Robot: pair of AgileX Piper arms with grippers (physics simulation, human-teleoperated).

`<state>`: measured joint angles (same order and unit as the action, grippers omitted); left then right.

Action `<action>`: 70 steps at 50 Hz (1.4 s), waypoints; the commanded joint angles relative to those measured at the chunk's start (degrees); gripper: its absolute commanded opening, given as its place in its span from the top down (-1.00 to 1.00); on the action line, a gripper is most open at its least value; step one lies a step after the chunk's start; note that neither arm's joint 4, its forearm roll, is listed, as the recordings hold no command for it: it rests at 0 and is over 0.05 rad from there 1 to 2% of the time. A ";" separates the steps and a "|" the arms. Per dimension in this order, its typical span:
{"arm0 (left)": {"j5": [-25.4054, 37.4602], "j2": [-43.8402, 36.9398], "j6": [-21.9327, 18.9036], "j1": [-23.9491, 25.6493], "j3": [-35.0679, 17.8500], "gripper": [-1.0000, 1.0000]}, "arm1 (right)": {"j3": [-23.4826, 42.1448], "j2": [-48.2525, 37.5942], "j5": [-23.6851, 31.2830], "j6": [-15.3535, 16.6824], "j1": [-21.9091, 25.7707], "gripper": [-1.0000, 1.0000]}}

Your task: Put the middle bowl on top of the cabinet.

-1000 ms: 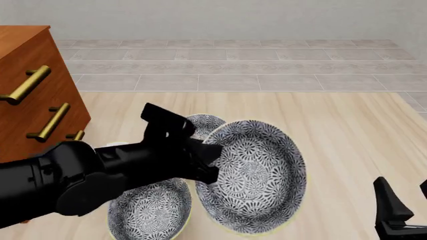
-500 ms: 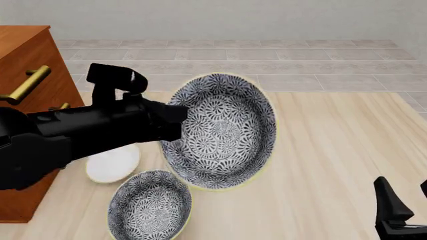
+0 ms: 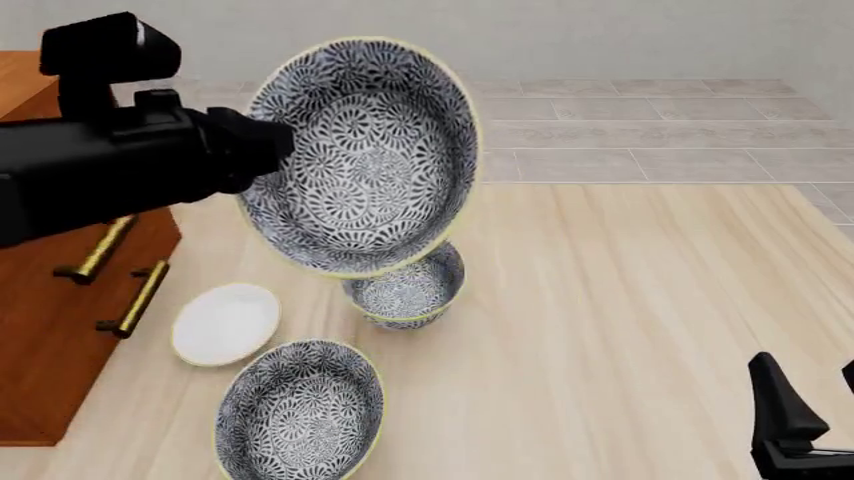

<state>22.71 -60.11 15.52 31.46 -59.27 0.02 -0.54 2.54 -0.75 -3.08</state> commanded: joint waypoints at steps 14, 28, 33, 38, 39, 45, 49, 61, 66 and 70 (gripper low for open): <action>5.92 -1.25 1.68 -11.05 -10.68 1.00 | 0.00 -0.32 -0.32 -0.25 -0.33 -1.00; 8.52 -0.80 2.80 -17.66 -14.90 1.00 | 0.00 -0.43 -0.45 -0.40 -0.19 -1.00; 10.14 0.03 3.10 -19.77 -16.87 1.00 | 0.01 -0.64 -0.82 -0.44 -0.19 -1.00; 11.22 0.68 3.67 -21.21 -18.09 1.00 | 0.01 -1.18 -1.37 -0.51 -0.14 -1.00; 11.25 0.87 3.84 -21.63 -18.30 1.00 | 0.01 -1.38 -1.57 -0.53 -0.16 -1.00; 12.52 0.63 4.18 -24.82 -20.43 1.00 | 0.01 -1.83 -2.04 -0.57 -0.18 -1.00; 12.32 0.90 4.72 -26.65 -20.84 1.00 | 0.00 -2.15 -2.29 -0.53 -0.19 -1.00; 9.05 1.06 8.36 -32.19 -18.71 1.00 | 0.00 -1.32 -1.31 -0.47 -0.42 -1.00; 9.15 0.08 9.11 -34.85 -19.47 1.00 | 0.00 -0.51 -0.52 -0.48 -0.48 -1.00; 8.83 0.00 9.71 -36.24 -19.29 1.00 | 0.00 -0.17 -0.15 -0.45 -0.43 -1.00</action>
<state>32.43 -59.69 23.76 -0.74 -78.19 0.02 -1.61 1.44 -1.23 -3.46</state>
